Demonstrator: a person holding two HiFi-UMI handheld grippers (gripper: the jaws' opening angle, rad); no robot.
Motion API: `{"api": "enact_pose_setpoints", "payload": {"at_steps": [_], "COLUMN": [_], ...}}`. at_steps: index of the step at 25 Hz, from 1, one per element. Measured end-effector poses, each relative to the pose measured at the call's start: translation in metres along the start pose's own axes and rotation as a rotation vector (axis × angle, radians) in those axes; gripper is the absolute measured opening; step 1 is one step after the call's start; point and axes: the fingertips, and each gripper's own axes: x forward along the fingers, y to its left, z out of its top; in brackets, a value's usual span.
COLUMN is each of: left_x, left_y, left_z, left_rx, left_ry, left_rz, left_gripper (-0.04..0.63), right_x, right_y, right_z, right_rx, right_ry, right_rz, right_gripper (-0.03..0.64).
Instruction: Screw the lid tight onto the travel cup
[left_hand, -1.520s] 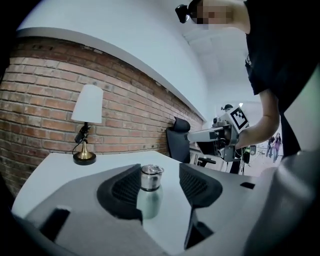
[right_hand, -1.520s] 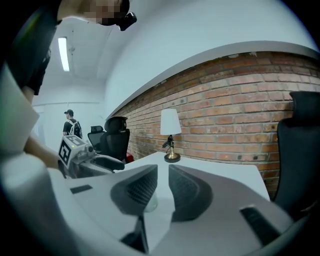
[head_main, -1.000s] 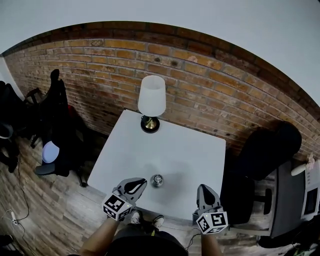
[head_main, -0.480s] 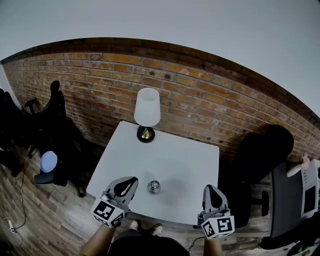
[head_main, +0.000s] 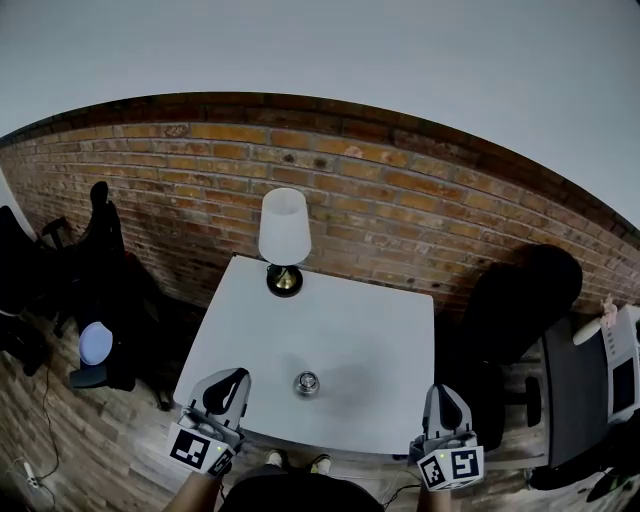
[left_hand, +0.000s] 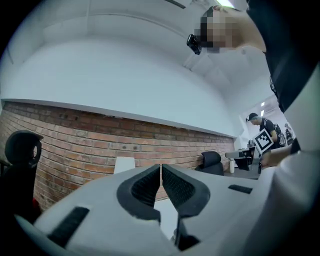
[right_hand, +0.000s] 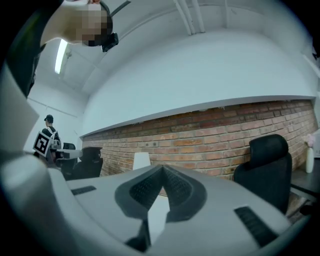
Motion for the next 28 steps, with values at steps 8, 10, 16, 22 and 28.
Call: {"api": "enact_pose_setpoints", "payload": {"at_steps": [8, 10, 16, 22, 28], "left_x": [-0.003, 0.001, 0.025, 0.031, 0.035], "left_y": [0.012, 0.011, 0.001, 0.002, 0.011], "left_z": [-0.005, -0.008, 0.014, 0.003, 0.011], "left_rx": [-0.039, -0.041, -0.027, -0.081, -0.05], "left_ry": [0.042, 0.048, -0.084, 0.014, -0.016], "left_rz": [0.026, 0.019, -0.052, -0.046, -0.055], "left_gripper": [0.034, 0.034, 0.034, 0.034, 0.034], "right_x": [0.007, 0.014, 0.029, 0.041, 0.047], "right_y": [0.005, 0.01, 0.02, 0.025, 0.031], "right_z": [0.004, 0.007, 0.017, 0.023, 0.016], "right_rx": [-0.028, -0.032, -0.045, -0.053, -0.065], "right_ry": [0.009, 0.006, 0.006, 0.0, 0.024], "right_rz": [-0.021, -0.007, 0.03, 0.046, 0.061], "right_gripper": [0.014, 0.014, 0.014, 0.014, 0.012]}}
